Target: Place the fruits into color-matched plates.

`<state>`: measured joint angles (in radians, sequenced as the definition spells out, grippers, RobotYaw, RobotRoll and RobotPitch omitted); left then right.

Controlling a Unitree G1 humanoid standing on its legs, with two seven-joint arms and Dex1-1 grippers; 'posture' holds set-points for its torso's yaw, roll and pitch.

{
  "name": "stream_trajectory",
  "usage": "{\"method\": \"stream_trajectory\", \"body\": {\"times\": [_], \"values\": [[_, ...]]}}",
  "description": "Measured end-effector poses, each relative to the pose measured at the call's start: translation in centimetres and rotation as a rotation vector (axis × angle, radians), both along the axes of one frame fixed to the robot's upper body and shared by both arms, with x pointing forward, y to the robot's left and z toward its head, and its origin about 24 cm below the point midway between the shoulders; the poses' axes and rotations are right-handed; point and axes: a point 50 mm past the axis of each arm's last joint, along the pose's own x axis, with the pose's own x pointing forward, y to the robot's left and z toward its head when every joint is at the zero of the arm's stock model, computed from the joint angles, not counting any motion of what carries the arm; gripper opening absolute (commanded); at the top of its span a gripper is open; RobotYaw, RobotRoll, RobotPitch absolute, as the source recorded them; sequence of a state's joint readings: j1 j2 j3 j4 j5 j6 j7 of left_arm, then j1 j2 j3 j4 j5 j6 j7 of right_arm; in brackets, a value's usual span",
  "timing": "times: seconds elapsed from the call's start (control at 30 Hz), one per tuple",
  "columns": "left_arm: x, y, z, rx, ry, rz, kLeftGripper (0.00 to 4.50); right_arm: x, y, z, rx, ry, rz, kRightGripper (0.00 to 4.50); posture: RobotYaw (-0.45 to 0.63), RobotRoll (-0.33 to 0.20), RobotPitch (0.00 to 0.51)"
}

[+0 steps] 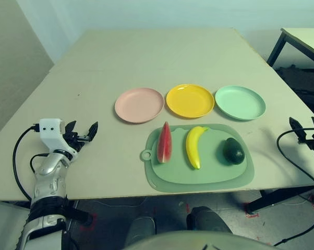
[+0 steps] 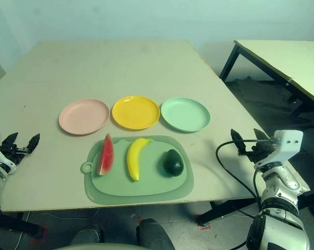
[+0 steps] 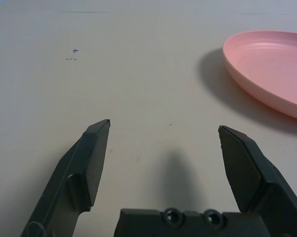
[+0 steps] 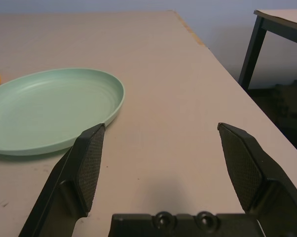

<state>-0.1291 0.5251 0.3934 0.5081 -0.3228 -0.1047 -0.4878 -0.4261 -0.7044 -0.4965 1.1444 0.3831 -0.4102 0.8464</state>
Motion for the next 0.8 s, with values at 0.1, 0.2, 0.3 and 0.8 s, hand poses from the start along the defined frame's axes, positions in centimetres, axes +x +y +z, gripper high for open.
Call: {"method": "stream_trajectory", "body": {"times": [0.1, 0.2, 0.3, 0.8], "values": [[-0.6, 0.3, 0.0, -0.002, -0.001, 0.019, 4.47, 0.4, 0.2, 0.2, 0.0, -0.006, 0.003, 4.5, -0.12, 0.0, 0.016], [-1.0, 0.6, -0.2, -0.007, 0.003, 0.03, 4.47, 0.7, 0.3, 0.5, -0.011, -0.025, 0.007, 4.5, -0.12, 0.0, 0.014], [-1.1, 0.8, -0.1, -0.008, 0.002, 0.03, 4.47, 0.8, 0.7, 0.3, -0.007, -0.028, 0.018, 4.5, -0.12, 0.0, 0.014], [-1.0, 1.4, 5.8, -0.09, -0.048, -0.505, 4.47, 1.5, 3.4, -0.9, -0.01, -0.021, 0.178, 4.5, -0.1, 0.0, 0.046]]}}
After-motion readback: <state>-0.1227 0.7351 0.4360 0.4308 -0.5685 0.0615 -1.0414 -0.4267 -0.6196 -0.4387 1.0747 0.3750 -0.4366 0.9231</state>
